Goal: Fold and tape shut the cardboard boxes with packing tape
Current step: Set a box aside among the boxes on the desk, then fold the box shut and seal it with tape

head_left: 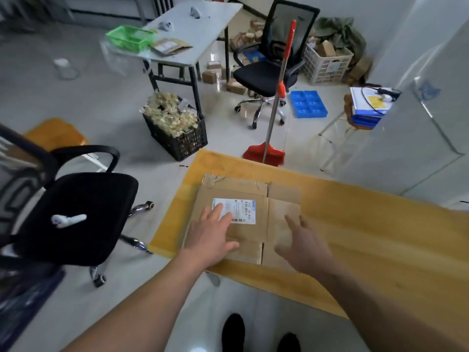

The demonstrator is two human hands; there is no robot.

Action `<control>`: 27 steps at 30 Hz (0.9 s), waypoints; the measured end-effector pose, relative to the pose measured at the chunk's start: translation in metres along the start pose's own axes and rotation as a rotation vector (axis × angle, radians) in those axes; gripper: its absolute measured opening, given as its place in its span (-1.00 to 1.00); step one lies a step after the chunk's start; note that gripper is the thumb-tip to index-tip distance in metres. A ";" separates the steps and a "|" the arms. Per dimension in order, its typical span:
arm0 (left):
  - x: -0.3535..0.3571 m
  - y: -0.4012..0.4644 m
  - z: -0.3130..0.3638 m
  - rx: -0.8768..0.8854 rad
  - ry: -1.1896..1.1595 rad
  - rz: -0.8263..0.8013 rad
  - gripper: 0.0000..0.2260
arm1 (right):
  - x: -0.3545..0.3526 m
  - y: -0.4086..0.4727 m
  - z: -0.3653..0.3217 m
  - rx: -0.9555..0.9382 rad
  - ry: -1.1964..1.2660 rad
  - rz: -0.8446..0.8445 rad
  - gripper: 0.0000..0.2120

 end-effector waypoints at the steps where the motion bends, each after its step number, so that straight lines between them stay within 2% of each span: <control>1: 0.007 0.002 -0.010 -0.042 0.003 -0.067 -0.16 | 0.009 0.002 0.001 0.025 0.018 -0.047 -0.07; 3: 0.021 0.005 -0.029 -0.108 0.015 -0.163 0.04 | 0.025 0.005 0.006 0.069 0.088 -0.106 0.05; 5: 0.034 0.007 -0.046 -0.146 0.012 -0.221 0.15 | 0.038 0.007 0.010 0.102 0.173 -0.111 0.11; 8: 0.050 0.008 -0.061 -0.150 -0.030 -0.267 0.15 | 0.050 0.009 0.012 0.129 0.232 -0.050 0.08; 11: 0.058 0.010 -0.061 -0.149 -0.052 -0.238 0.11 | 0.054 0.008 0.009 0.132 0.243 0.025 0.05; 15: 0.060 0.009 -0.063 -0.161 -0.086 -0.171 0.06 | 0.054 0.003 0.008 0.125 0.260 -0.002 0.08; 19: 0.041 0.008 -0.065 -0.151 -0.222 -0.019 -0.11 | 0.038 -0.002 0.006 0.088 0.196 -0.013 0.09; 21: 0.017 0.010 -0.063 -0.139 -0.270 0.047 -0.22 | 0.018 -0.002 0.005 0.058 0.172 0.018 0.00; 25: -0.059 0.015 -0.049 -0.100 -0.432 0.260 -0.61 | -0.051 0.004 0.001 -0.009 0.312 0.132 -0.33; 27: -0.100 0.019 -0.033 -0.127 -0.489 0.366 -0.83 | -0.093 0.004 -0.004 -0.039 0.363 0.147 -0.59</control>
Point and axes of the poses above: each hand's wrist, its own y-axis towards the middle knuckle, its own x-axis out of the palm, z = x × y, the point moved 1 cm from there along y, towards the middle knuckle, and after that the axes turned 10 degrees about -x, right-handed, at the moved point
